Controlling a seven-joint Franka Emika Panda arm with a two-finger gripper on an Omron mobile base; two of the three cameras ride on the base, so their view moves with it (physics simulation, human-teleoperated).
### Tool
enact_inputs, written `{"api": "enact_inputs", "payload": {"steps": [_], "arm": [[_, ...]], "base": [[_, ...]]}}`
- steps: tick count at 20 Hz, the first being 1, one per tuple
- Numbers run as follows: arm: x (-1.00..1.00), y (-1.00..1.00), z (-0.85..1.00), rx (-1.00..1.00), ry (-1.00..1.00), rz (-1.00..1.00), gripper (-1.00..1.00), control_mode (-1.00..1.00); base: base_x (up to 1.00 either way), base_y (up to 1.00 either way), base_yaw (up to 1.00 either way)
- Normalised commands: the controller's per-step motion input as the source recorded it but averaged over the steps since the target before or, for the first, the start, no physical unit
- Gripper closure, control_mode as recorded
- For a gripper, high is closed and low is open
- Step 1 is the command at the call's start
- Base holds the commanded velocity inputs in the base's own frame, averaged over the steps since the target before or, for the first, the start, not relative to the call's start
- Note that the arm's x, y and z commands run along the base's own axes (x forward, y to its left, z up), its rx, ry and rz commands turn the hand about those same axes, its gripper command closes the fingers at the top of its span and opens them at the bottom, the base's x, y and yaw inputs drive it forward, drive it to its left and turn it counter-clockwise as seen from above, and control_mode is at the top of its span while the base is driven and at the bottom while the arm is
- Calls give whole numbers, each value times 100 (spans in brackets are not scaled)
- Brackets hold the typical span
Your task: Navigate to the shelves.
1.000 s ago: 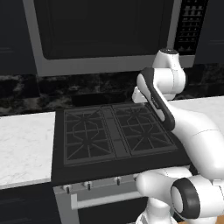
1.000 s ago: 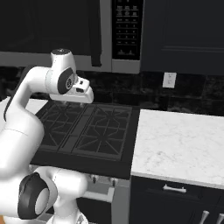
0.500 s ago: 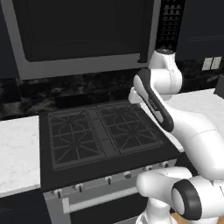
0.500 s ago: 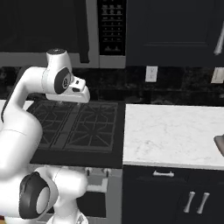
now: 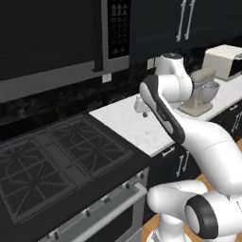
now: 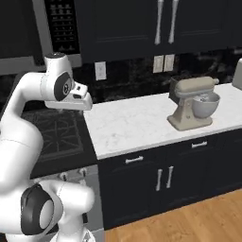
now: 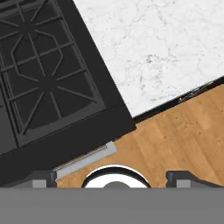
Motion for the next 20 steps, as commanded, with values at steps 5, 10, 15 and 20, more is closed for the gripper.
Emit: {"api": "enact_inputs", "payload": {"steps": [5, 10, 15, 20], "arm": [[0, 0, 0, 0, 0, 0, -100, 100], [0, 0, 0, 0, 0, 0, -100, 100], [0, 0, 0, 0, 0, 0, -100, 100], [0, 0, 0, 0, 0, 0, -100, 100]], "base": [[-63, -1, -79], [-60, -3, -79], [-33, 0, -94], [-22, 0, -93]]}}
